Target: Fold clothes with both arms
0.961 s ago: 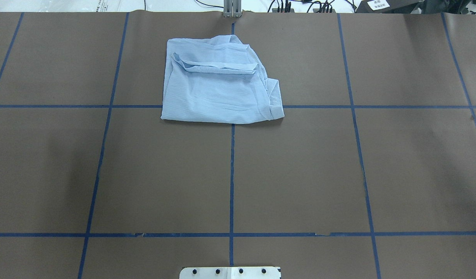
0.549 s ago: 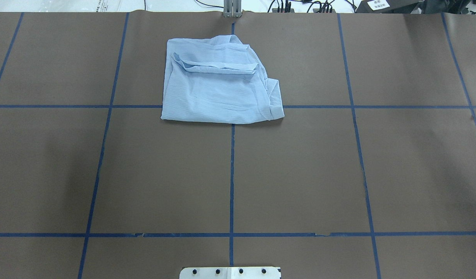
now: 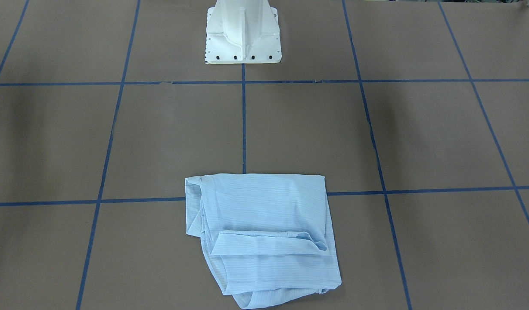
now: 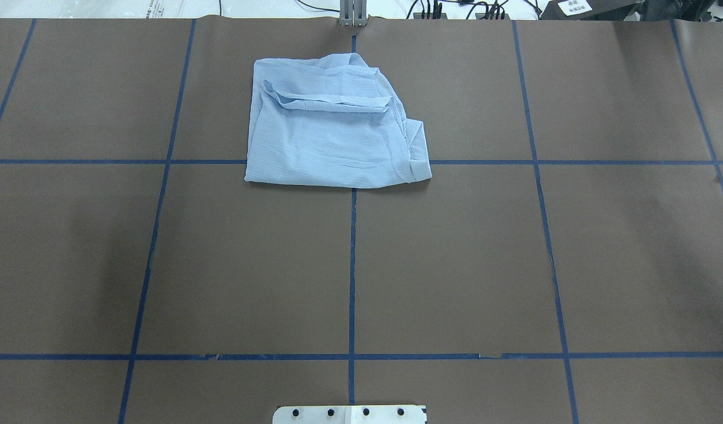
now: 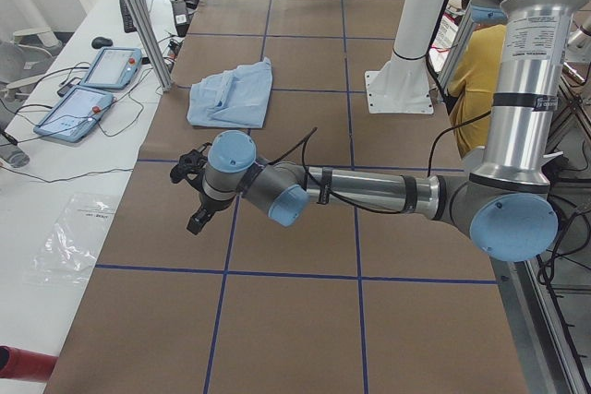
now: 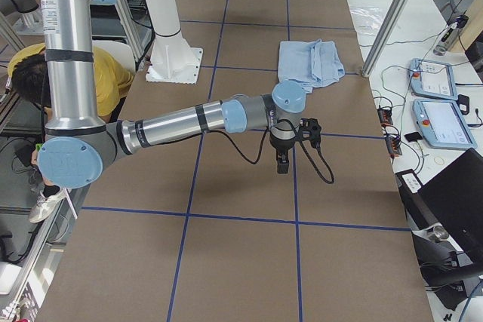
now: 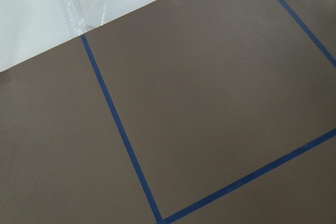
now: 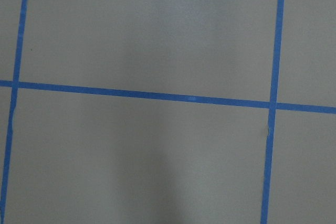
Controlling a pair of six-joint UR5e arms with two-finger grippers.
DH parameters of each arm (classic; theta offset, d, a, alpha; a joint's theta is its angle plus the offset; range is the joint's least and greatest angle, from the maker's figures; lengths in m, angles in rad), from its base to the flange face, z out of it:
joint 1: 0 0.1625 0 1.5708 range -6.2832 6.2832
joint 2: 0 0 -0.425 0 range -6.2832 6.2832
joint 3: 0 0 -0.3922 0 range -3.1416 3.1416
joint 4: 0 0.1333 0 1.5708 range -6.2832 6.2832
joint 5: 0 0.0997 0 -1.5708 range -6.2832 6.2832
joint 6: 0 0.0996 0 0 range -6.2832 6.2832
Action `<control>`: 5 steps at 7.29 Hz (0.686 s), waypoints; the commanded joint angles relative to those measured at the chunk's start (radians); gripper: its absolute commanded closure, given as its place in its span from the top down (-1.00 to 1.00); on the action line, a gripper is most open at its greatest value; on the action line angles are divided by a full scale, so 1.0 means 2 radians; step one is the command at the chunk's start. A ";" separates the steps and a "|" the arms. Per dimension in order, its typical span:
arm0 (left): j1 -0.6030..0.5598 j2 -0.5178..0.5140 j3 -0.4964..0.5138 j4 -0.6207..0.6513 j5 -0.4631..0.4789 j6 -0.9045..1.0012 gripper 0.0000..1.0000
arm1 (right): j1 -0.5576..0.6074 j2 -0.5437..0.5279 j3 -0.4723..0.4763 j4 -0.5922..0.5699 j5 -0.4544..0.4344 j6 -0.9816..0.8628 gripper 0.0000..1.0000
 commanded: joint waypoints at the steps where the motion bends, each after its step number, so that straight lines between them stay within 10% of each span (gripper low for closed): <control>1: 0.000 -0.001 -0.001 -0.001 -0.001 -0.001 0.98 | -0.002 0.001 -0.009 0.000 0.000 -0.004 1.00; 5: 0.000 -0.001 -0.002 0.001 -0.002 -0.003 0.99 | -0.002 0.000 -0.026 0.010 0.000 -0.004 1.00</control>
